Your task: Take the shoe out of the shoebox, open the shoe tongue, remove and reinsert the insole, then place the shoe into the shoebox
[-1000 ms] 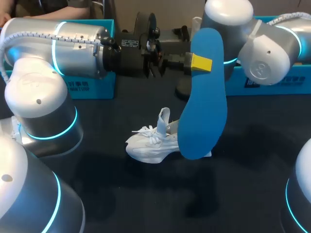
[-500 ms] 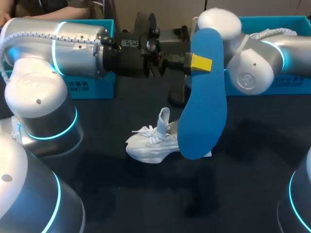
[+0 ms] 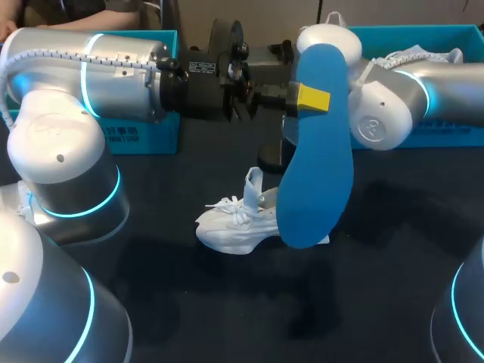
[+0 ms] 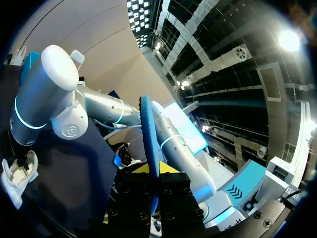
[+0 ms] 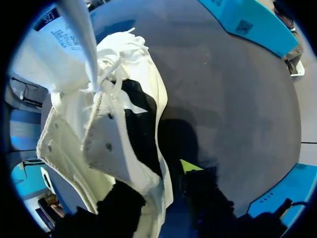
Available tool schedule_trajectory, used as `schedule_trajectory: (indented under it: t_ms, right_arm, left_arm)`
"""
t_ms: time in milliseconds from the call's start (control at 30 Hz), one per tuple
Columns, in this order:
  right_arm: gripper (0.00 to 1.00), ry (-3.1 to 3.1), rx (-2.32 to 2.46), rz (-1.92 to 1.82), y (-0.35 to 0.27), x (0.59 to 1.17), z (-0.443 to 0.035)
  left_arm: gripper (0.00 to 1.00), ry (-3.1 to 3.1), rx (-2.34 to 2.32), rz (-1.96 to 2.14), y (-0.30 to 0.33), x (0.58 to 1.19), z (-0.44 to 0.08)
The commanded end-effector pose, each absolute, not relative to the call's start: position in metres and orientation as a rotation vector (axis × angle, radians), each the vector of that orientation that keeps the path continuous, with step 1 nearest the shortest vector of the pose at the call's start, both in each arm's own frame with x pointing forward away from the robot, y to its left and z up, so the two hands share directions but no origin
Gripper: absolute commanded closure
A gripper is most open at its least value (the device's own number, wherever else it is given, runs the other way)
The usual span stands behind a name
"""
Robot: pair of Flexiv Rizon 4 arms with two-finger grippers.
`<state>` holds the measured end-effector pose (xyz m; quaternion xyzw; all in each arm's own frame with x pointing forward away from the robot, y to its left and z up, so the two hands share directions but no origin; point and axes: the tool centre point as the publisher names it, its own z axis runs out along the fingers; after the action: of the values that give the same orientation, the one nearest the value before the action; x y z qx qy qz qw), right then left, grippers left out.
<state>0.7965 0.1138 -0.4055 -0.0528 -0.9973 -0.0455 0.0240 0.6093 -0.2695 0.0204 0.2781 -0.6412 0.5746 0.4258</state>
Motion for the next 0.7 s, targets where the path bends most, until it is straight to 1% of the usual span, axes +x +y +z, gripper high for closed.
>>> schedule_trajectory:
  t_ms: [33,367,700]
  right_arm:
    - [1.00,-3.065,-0.178,-0.136,0.114,0.797,-0.412]
    - [1.00,-2.958,-0.356,-0.132,0.102,0.776,-0.392]
    - [1.00,-2.781,-0.940,-0.342,0.090,0.758,-0.376]
  left_arm:
    - [1.00,-1.604,0.697,1.437,-0.270,0.609,0.020]
    - [1.00,-1.604,0.697,1.437,-0.270,0.609,0.020]
    - [1.00,-1.604,0.697,1.437,-0.270,0.609,0.020]
